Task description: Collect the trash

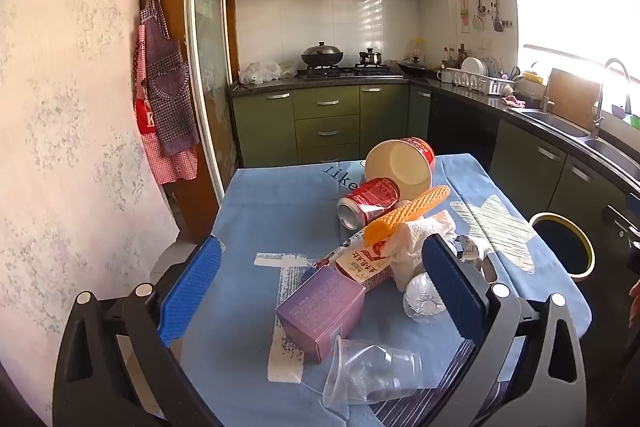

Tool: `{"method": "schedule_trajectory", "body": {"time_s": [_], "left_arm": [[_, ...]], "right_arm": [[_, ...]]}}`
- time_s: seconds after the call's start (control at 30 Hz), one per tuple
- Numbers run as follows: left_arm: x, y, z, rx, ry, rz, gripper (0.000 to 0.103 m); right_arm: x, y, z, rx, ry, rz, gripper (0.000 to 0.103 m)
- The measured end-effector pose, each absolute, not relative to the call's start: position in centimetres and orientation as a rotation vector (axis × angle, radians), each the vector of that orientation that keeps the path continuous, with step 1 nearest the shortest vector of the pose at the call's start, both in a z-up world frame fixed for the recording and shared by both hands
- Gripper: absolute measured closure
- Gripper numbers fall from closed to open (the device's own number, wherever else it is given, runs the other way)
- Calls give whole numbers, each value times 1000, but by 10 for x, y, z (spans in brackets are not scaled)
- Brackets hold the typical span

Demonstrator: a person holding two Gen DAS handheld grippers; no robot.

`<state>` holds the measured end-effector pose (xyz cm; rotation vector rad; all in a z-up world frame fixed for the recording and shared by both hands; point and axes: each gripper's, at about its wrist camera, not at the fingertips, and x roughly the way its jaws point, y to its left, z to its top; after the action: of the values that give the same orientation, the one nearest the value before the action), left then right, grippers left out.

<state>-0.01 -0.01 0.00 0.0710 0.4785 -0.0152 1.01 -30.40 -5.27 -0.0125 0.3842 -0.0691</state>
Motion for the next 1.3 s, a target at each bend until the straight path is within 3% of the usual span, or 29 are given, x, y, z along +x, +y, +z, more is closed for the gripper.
{"method": "schedule_trajectory", "body": {"time_s": [1.3], "left_arm": [[0, -6, 2, 63, 488, -39, 4]], "right_arm": [[17, -309, -59, -2, 397, -76, 6]]}}
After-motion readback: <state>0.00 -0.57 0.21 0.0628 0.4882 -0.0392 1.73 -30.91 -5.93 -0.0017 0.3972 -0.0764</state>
